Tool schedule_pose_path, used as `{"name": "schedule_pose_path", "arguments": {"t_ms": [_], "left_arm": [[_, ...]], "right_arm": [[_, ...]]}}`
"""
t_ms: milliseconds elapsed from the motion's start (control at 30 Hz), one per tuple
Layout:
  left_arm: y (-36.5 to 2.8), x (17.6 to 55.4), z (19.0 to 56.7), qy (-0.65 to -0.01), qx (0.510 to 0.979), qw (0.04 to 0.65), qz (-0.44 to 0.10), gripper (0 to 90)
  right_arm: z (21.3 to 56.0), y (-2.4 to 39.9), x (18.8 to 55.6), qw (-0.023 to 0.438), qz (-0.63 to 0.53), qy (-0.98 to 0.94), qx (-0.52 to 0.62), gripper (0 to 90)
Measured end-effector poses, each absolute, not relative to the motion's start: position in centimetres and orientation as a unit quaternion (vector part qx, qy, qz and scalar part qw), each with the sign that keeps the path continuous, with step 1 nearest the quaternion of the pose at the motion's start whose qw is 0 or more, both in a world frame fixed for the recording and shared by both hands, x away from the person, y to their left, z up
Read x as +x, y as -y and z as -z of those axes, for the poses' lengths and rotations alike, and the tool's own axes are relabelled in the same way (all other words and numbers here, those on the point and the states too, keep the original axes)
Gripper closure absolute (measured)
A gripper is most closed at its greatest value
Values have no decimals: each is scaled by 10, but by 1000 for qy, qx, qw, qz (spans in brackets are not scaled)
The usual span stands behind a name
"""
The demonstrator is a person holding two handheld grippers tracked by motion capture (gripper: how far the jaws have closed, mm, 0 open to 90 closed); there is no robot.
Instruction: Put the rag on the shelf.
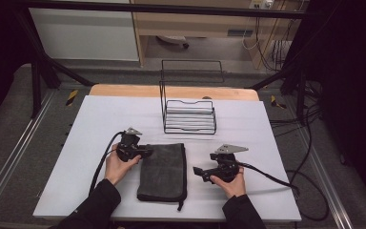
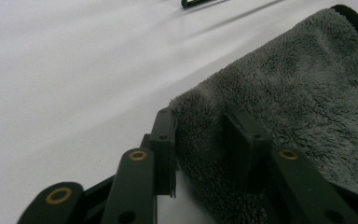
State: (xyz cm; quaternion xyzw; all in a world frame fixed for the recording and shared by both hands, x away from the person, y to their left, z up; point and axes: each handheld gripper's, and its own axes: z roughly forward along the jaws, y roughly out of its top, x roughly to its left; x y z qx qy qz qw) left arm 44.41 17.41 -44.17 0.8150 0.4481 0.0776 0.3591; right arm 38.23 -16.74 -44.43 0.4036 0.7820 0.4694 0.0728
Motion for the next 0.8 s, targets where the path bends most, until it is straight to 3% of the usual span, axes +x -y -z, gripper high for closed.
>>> {"name": "schedule_pose_path", "arguments": {"t_ms": [467, 800], "left_arm": [[-170, 442, 443, -441, 820, 355, -88, 715], [-171, 441, 444, -440, 819, 358, -88, 714]], "right_arm": [[437, 143, 400, 84, -459, -783, 412, 14], [443, 116, 431, 79, -456, -774, 433, 143]]}}
